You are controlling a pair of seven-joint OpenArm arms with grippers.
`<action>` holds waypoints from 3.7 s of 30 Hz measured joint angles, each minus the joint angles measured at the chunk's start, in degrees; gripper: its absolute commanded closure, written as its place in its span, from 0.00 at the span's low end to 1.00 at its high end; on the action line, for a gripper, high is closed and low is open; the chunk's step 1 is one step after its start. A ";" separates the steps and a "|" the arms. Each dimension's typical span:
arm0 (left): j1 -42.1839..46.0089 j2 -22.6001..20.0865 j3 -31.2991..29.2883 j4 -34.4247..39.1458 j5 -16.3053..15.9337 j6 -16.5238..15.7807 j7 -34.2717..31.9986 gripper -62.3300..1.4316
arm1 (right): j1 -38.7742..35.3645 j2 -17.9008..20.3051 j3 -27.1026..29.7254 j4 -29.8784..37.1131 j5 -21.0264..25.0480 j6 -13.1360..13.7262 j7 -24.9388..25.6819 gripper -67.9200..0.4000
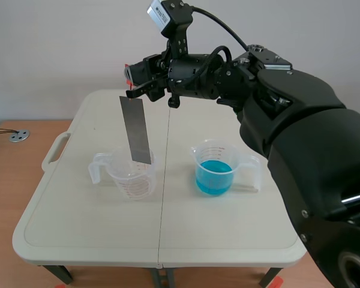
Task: Hold the metal plate by the orange handle, dip it into the blue solution, take it out and point at it, then put the plate back in the beaker on the left.
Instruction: 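Lift the metal plate out of the left beaker, then move the plate over the blue solution, then point at the plate with the left hand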
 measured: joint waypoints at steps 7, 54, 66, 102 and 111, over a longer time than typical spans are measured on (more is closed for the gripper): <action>0.00 -0.02 0.00 0.00 0.00 0.00 0.00 0.95 | -2.86 0.02 -0.83 5.07 0.00 -0.02 -0.44 0.98; -5.20 -0.02 0.07 0.00 0.00 -1.05 0.20 0.95 | -13.62 11.45 13.40 42.73 18.60 0.44 -21.07 0.98; -16.22 -0.02 2.58 0.00 0.70 -1.07 0.42 0.95 | -14.82 15.76 20.13 42.73 26.32 0.44 -26.05 0.98; -72.96 6.97 44.26 -25.44 16.63 -1.49 10.82 0.95 | -17.92 15.74 22.84 42.73 27.30 0.44 -26.86 0.98; -78.16 13.84 48.11 -30.73 19.96 -1.46 10.82 0.95 | -17.92 15.74 22.84 42.73 27.32 0.44 -27.32 0.98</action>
